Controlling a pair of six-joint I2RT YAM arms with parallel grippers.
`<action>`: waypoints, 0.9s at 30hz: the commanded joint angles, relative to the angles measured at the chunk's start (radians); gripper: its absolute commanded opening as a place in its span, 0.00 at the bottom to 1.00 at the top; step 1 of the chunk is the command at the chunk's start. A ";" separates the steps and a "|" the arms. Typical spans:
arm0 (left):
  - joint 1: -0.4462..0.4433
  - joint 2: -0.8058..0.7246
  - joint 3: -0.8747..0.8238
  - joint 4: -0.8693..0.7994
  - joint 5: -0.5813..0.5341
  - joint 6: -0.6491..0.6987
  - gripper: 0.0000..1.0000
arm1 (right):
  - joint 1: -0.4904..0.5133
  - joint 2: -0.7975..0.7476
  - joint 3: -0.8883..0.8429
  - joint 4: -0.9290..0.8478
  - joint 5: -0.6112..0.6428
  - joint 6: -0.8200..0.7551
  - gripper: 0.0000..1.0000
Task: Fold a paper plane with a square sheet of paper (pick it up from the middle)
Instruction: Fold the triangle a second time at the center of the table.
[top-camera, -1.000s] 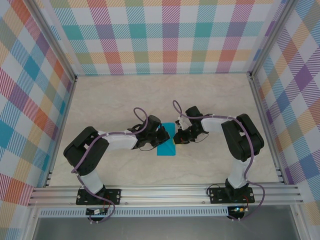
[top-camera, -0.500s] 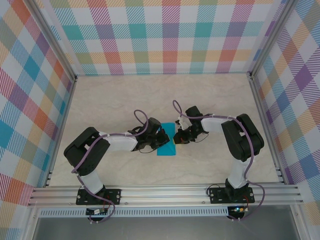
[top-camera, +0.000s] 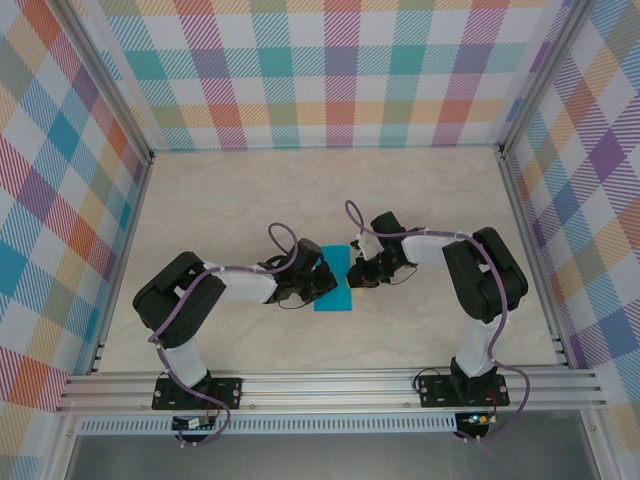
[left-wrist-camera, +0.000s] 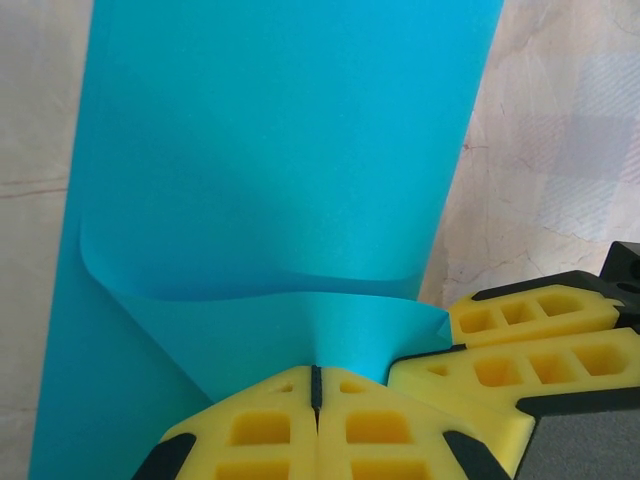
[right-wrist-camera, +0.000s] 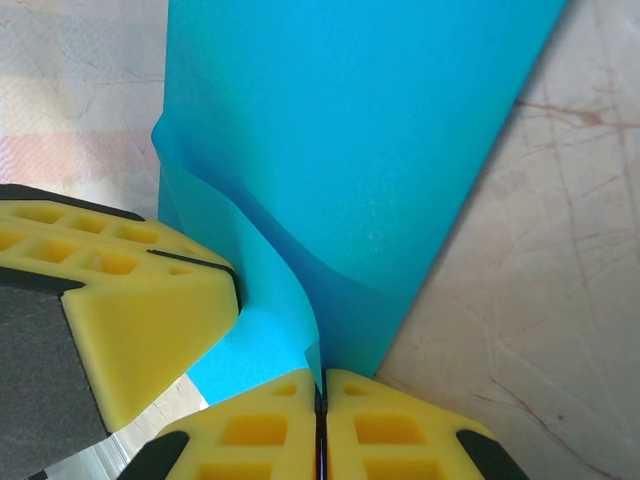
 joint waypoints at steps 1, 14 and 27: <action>-0.024 0.023 -0.019 -0.020 -0.028 -0.007 0.00 | -0.004 0.011 0.026 -0.011 -0.002 -0.026 0.10; -0.028 0.036 -0.025 -0.022 -0.037 -0.005 0.00 | -0.009 -0.176 -0.016 -0.056 0.083 0.071 0.29; -0.031 0.048 -0.020 0.001 -0.027 -0.010 0.00 | 0.060 -0.212 -0.141 0.088 -0.128 0.246 0.09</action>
